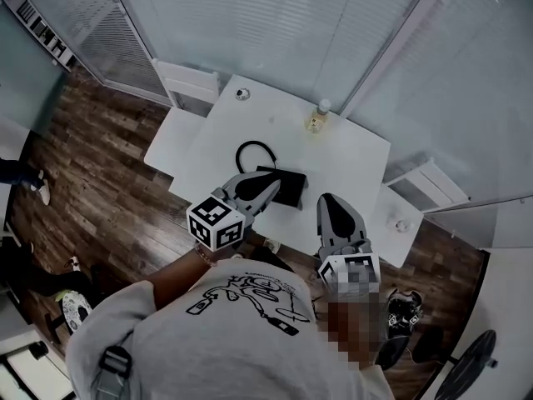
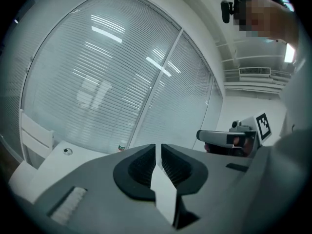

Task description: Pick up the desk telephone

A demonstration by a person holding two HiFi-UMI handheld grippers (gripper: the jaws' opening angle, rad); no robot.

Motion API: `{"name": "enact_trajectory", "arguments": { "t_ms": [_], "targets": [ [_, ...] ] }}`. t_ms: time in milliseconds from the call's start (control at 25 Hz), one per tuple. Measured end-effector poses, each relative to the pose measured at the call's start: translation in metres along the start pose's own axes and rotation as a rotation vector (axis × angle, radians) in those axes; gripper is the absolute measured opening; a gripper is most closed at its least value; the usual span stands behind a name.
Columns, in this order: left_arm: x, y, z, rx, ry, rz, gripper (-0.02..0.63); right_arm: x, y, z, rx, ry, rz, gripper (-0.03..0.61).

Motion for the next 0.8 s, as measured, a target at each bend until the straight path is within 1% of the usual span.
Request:
{"name": "enact_trajectory", "arguments": {
  "t_ms": [200, 360, 600, 800],
  "targets": [
    [0.015, 0.001, -0.022, -0.002, -0.038, 0.015, 0.032, -0.022, 0.007, -0.014, 0.012, -0.028, -0.024, 0.014],
    [0.021, -0.003, -0.034, -0.001, -0.052, 0.024, 0.032, -0.035, 0.013, -0.023, 0.028, -0.043, -0.039, 0.014],
    [0.038, -0.006, -0.040, 0.022, -0.061, 0.032, 0.032, -0.040, 0.014, -0.041, 0.045, -0.049, -0.050, 0.014],
    [0.057, -0.013, -0.039, 0.041, -0.045, 0.049, 0.032, -0.039, 0.008, -0.061, 0.057, -0.026, -0.052, 0.014]
  ]
}}
Point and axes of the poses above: the fingertips, and each gripper's own axes: z backward along the fingers, x to its left, y out of its underside, the point moved 2 cm from there along z, backward along the fingers, and after that the axes turned 10 degrees about z, right-handed, at the moved point
